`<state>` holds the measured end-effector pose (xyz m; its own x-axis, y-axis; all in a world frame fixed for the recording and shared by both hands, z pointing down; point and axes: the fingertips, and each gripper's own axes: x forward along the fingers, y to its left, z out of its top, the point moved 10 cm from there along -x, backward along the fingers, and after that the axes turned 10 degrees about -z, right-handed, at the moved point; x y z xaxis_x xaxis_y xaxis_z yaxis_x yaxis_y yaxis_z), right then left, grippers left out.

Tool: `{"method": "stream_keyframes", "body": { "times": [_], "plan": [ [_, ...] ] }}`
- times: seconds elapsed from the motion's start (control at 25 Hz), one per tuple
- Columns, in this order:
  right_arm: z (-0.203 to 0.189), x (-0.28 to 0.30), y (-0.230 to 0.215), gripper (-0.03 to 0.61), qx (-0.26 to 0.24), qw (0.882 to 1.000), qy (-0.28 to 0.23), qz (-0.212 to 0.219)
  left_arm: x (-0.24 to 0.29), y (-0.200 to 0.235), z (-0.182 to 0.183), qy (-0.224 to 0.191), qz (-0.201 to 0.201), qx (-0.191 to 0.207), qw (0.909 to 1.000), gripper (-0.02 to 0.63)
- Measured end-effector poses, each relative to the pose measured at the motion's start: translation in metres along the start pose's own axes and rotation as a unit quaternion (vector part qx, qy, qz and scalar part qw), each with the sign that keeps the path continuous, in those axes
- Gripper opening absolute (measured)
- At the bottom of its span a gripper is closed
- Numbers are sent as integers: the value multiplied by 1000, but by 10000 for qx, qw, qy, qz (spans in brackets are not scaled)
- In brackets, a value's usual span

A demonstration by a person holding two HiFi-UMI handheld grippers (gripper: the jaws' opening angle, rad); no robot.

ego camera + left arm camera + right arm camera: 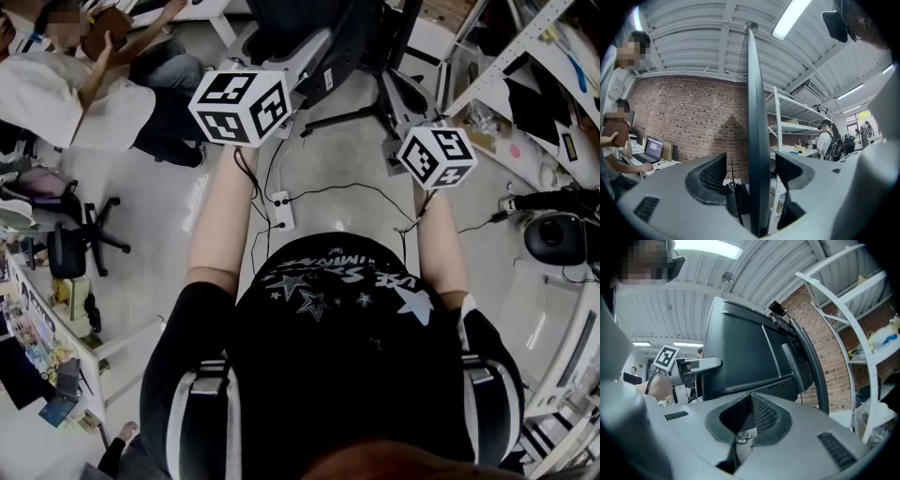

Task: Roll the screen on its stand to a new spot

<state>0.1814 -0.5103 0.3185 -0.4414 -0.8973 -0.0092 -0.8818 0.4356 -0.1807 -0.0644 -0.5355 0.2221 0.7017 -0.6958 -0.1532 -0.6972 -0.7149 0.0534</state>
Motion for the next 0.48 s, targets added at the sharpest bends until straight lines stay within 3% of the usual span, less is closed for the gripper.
{"method": "stream_keyframes", "body": {
  "times": [0.16, 0.36, 0.48],
  "plan": [
    [-2, -5, -1, 8, 16, 10000, 2, -50, 1, 0, -2, 134, 38, -16, 9999, 342],
    [-1, -10, 2, 7, -21, 10000, -5, -86, 1, 0, -4, 230, 2, -21, 9997, 224],
    [-2, -13, 2, 7, -18, 9999, -4, -119, 2, -2, -5, 260, 33, -12, 9997, 216]
  ]
}}
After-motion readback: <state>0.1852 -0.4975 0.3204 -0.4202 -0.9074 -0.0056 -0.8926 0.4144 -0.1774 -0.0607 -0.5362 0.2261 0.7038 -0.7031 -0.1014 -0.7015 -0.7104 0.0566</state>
